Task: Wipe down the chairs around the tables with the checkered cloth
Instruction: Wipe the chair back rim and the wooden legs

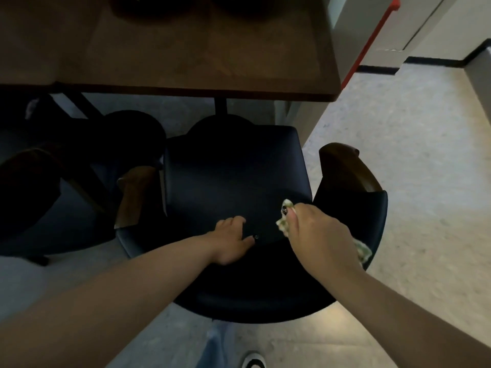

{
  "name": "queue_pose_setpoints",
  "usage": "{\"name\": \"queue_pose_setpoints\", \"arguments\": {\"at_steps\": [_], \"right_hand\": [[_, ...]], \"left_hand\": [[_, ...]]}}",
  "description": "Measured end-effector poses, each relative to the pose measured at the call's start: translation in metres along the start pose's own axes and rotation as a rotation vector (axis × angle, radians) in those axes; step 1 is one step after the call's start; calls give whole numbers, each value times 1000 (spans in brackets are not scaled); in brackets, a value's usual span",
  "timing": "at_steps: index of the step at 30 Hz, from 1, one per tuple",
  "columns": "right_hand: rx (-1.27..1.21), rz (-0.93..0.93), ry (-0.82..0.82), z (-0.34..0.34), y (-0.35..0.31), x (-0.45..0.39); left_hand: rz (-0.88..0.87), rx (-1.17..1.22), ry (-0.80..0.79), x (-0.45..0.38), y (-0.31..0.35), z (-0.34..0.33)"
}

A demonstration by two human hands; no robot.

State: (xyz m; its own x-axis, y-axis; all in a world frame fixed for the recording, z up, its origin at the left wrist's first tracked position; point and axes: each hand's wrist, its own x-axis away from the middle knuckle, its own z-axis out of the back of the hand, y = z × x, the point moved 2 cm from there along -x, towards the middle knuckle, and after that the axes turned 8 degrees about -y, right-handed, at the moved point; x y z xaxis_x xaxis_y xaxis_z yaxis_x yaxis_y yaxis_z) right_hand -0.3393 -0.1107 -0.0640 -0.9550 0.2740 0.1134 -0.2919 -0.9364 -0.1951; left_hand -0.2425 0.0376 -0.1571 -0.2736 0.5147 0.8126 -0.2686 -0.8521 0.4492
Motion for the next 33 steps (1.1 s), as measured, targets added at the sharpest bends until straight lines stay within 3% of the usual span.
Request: {"name": "queue_pose_setpoints", "arguments": {"at_steps": [4,9,12,17,20,25,33], "right_hand": [[127,-95,-190,-17,4,-19],[165,-128,-730,-62,22,-73],[250,-64,-1001,-91,28,-91],[231,-89,-1264,-124,36,-104],[162,-121,-1329,-133,40,-104],[155,-165,-1243,-130,44,-105],[3,-195,-1340,-125,14,-46]], "left_hand": [[22,59,-43,-12,-6,-1],[101,193,-104,-34,-9,-5],[158,148,-217,-56,-7,-10],[135,20,-399,-85,-2,-26],[135,-45,-364,-90,-8,-30],[156,-48,-274,-82,-10,-30],[201,-55,-305,-31,-26,-57]]}}
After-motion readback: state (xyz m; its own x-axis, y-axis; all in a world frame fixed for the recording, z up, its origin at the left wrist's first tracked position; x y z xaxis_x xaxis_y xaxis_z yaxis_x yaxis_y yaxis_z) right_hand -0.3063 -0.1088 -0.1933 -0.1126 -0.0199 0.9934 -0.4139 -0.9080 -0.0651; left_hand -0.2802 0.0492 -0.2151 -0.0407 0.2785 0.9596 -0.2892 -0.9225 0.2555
